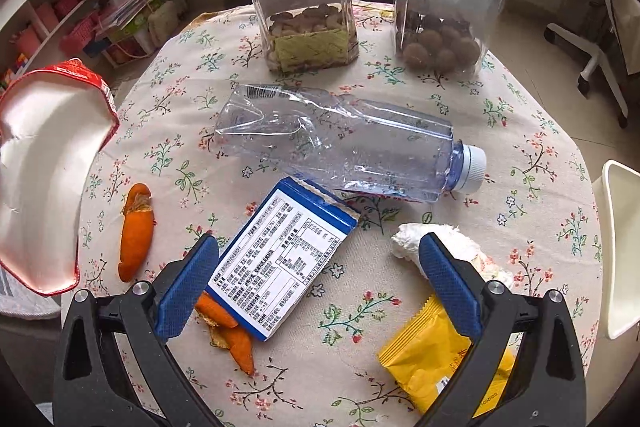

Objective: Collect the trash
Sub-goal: 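Carry the red noodle cup and small blue-white box toward the white bin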

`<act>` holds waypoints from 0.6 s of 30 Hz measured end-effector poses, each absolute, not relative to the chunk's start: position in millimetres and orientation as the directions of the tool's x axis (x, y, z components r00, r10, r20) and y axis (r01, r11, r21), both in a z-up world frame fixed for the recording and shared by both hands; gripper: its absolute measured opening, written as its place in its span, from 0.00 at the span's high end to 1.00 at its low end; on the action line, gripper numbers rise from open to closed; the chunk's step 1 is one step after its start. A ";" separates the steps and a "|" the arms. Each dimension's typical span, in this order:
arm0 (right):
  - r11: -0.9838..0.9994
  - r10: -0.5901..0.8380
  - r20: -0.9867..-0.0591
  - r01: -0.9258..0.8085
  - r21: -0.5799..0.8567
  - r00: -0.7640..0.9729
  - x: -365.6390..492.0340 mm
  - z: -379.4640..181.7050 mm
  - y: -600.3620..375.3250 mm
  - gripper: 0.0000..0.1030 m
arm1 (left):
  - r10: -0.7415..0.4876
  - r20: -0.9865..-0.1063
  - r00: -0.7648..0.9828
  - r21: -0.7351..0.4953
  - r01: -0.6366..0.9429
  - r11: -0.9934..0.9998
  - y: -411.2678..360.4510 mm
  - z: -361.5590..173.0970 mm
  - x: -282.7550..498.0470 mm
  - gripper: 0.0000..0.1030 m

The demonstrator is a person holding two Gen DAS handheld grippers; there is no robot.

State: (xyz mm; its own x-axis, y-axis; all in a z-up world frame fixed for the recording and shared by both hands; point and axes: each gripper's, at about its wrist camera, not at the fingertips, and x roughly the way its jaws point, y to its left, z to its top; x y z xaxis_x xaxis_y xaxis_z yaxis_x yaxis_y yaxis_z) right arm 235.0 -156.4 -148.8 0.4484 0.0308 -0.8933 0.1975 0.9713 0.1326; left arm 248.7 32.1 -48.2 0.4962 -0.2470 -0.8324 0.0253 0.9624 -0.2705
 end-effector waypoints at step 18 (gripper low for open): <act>0.970 0.057 -0.913 0.196 0.147 0.404 248.8 -174.8 -138.5 0.43 | -0.153 -0.826 0.542 -0.199 -0.027 0.980 49.5 -40.9 238.3 0.14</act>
